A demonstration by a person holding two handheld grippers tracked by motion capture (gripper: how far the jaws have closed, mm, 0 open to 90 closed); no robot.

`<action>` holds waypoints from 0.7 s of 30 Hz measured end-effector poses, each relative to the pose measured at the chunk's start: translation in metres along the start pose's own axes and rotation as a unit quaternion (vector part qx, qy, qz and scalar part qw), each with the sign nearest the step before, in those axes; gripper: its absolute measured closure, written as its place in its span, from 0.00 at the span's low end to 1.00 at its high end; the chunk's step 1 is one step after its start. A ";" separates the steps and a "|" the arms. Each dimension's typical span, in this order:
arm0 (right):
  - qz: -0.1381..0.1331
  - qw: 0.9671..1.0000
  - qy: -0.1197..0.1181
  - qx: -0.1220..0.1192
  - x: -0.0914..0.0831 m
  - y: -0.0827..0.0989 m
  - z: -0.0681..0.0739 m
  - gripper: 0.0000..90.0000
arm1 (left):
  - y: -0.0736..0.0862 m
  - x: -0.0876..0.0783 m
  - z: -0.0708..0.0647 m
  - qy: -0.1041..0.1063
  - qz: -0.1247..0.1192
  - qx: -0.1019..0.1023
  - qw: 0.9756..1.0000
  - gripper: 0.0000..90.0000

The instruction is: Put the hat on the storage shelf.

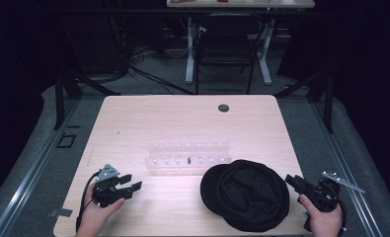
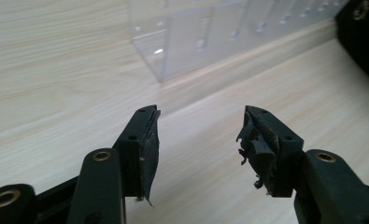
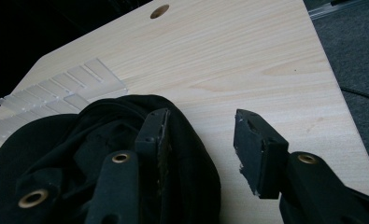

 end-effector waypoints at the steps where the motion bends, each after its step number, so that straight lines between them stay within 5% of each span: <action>1: 0.001 1.000 0.000 0.001 0.000 0.000 -0.001 0.62 | 0.001 0.000 0.007 -0.006 0.000 -0.004 1.000 0.52; 7: 0.019 1.000 0.010 0.000 0.003 0.008 -0.006 0.66 | 0.005 0.008 0.007 -0.001 0.003 -0.010 1.000 0.53; 15: 0.038 0.999 -0.010 0.013 -0.001 0.006 0.005 0.70 | 0.004 0.008 0.003 -0.004 -0.001 -0.007 1.000 0.54; 21: 0.087 0.996 0.001 -0.021 -0.004 0.006 0.016 0.69 | 0.004 0.006 0.002 -0.001 0.000 -0.002 1.000 0.54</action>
Point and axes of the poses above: each handheld gripper's, and its own axes: x roughly forward along the jaws, y roughly out of its underside, z roughly to its left, the point moved 9 cm from there along x, roughly forward along the jaws, and after that the axes turned 10 degrees about y, right-handed, at the moved point
